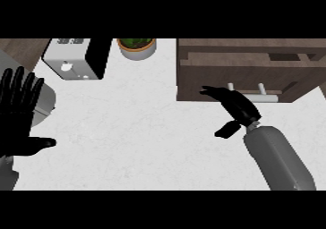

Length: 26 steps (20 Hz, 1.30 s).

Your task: Pick up the cup, place it into the drawer and close the drawer

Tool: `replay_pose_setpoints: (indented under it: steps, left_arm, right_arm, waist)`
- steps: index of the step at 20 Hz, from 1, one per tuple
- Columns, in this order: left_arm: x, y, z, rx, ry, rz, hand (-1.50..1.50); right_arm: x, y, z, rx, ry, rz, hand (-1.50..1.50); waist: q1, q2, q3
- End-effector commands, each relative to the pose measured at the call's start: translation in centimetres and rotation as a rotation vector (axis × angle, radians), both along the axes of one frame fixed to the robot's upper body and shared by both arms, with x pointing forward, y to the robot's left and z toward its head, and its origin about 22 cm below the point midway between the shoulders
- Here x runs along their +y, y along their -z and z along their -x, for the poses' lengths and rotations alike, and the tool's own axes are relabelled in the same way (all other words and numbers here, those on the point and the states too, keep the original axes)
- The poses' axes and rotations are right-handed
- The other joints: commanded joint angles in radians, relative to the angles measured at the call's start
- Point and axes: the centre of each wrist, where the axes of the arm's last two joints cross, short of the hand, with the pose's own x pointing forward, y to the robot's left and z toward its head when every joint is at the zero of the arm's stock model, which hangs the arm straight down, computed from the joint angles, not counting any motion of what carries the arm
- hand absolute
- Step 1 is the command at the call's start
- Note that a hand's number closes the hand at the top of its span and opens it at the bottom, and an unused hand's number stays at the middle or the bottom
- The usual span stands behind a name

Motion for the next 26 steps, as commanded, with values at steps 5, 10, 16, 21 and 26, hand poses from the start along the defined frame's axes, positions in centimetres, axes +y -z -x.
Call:
replay_pose_setpoints:
  steps: [5, 10, 16, 21, 26]
  left_arm:
    - [0.6, 1.0, 0.8, -0.012, 0.028, 0.006, -1.5]
    - [1.6, 0.6, 0.4, -0.011, 0.032, 0.014, -1.5]
    - [0.1, 1.6, 0.0, -0.009, 0.075, 0.001, -1.5]
    - [0.1, 1.0, -0.6, -0.028, 0.071, 0.005, -1.5]
    - [-0.1, 1.3, -0.6, -0.039, 0.06, -0.011, -1.5]
  right_arm:
    - [-1.3, -1.8, -5.7, 0.063, 0.01, -0.059, -1.5]
    - [-3.8, -2.0, -6.7, 0.079, 0.044, -0.061, -1.5]
    - [-5.7, -3.3, -7.4, 0.065, 0.064, -0.057, -1.5]
    - [-7.6, -5.0, -8.0, 0.065, 0.072, -0.052, -1.5]
    - [-7.6, -5.1, -8.1, 0.055, 0.074, -0.062, -1.5]
  waist:
    - [0.017, 0.008, 0.001]
    - [0.038, 0.017, 0.002]
    - [0.05, 0.027, 0.003]
    - [0.067, 0.036, 0.004]
    - [0.077, 0.039, 0.004]
